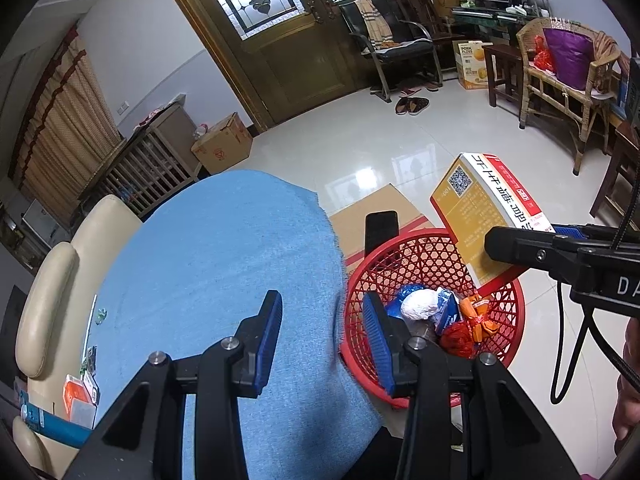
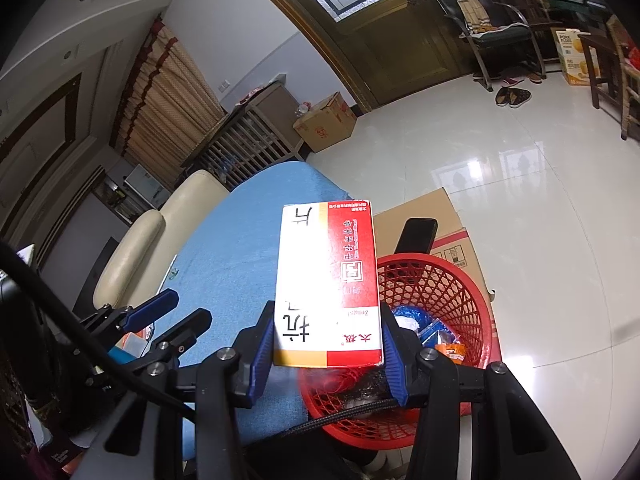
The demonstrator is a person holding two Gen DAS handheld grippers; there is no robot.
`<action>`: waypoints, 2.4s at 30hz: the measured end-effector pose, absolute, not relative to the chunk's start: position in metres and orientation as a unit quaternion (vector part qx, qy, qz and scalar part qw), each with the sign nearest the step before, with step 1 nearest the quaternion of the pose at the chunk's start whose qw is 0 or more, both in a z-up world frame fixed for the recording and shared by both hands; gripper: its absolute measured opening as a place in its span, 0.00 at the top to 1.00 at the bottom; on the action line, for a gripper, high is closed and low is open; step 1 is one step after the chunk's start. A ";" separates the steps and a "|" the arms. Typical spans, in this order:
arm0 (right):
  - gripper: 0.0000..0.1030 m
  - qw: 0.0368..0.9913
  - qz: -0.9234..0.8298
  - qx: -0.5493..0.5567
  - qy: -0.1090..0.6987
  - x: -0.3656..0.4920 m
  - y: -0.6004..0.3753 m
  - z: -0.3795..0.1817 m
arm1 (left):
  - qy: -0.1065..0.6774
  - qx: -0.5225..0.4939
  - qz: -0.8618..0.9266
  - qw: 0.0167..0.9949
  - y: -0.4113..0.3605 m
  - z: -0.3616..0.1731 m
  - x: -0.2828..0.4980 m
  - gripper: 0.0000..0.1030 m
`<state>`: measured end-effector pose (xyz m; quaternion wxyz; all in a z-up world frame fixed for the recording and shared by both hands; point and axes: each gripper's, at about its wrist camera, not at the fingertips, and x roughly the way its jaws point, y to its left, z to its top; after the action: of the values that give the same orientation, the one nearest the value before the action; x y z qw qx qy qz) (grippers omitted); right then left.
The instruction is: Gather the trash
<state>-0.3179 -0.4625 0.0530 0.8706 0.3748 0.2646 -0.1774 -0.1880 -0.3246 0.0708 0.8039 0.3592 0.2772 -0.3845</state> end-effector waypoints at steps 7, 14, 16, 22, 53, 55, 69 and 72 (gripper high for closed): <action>0.51 0.866 -0.182 0.378 0.270 -0.318 -0.463 0.050 | 0.280 0.360 -0.387 0.801 -0.327 0.066 -0.189 0.58; 0.50 0.858 -0.185 0.379 0.293 -0.311 -0.463 0.042 | 0.286 0.353 -0.381 0.806 -0.323 0.067 -0.182 0.58; 0.50 0.855 -0.185 0.380 0.301 -0.308 -0.462 0.038 | 0.290 0.350 -0.376 0.808 -0.320 0.066 -0.179 0.58; 0.50 0.848 -0.182 0.382 0.319 -0.299 -0.459 0.030 | 0.307 0.333 -0.365 0.814 -0.311 0.066 -0.167 0.50; 0.42 0.881 -0.161 0.298 0.329 -0.251 -0.389 0.058 | 0.303 0.226 -0.310 0.873 -0.211 0.094 -0.130 0.25; 0.41 0.884 -0.157 0.289 0.333 -0.247 -0.381 0.059 | 0.298 0.223 -0.303 0.877 -0.202 0.097 -0.130 0.25; 0.41 0.924 -0.115 0.174 0.321 -0.198 -0.295 0.096 | 0.260 0.174 -0.221 0.924 -0.112 0.131 -0.117 0.18; 0.40 0.931 -0.112 0.152 0.312 -0.190 -0.281 0.107 | 0.260 0.158 -0.204 0.931 -0.093 0.136 -0.111 0.18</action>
<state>-0.1903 -0.2808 0.1073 0.9313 0.1522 0.3116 -0.1116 -0.1112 -0.0932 0.1361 0.9306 0.1576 0.2597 -0.2044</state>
